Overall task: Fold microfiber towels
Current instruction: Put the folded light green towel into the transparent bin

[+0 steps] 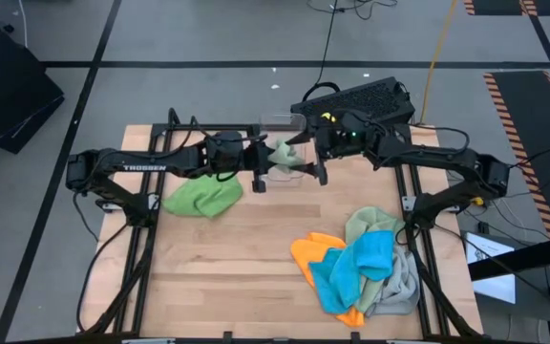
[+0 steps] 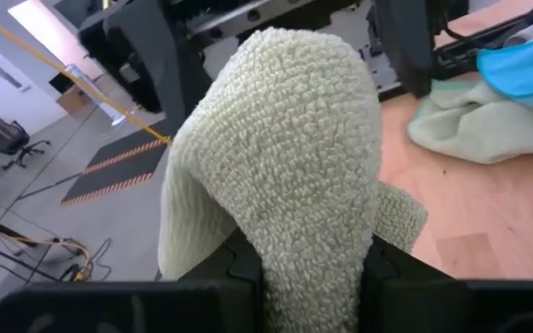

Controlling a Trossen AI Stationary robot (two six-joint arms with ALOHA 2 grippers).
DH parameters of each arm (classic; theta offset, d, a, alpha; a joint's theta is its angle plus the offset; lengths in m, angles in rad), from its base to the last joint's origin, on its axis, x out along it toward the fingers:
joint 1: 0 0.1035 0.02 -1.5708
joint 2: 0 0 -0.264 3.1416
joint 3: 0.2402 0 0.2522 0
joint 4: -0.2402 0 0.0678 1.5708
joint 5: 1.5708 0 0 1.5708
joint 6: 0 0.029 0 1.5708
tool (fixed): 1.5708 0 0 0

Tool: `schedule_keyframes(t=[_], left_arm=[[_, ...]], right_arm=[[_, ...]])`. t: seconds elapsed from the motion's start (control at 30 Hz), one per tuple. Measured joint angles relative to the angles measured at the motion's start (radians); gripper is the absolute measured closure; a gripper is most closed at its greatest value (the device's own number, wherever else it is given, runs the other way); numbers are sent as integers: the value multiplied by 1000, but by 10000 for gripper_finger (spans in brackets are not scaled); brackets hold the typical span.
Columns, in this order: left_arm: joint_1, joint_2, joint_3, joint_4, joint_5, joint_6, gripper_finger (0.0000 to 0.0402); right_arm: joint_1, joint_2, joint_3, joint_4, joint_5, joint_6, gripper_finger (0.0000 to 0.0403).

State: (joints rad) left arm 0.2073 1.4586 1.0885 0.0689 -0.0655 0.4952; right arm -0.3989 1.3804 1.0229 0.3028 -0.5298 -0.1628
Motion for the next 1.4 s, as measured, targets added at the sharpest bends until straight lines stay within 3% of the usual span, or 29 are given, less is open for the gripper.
schedule_keyframes(t=[0.37,0.6,0.73,0.93,1.3,1.4], left_arm=[[1,0,2,-5,70,7,320],[3,0,2,-16,117,24,320],[3,0,2,-16,117,26,320],[8,0,2,-19,115,16,320],[25,0,1,-22,114,-44,320],[25,0,1,-22,111,-64,320]], right_arm=[[14,25,0,62,9,-39,104],[10,31,0,114,-4,-62,94],[13,40,0,90,-26,-66,111],[13,40,1,41,-24,-92,176],[12,41,1,36,-18,-53,364],[12,40,1,36,-18,-40,369]])
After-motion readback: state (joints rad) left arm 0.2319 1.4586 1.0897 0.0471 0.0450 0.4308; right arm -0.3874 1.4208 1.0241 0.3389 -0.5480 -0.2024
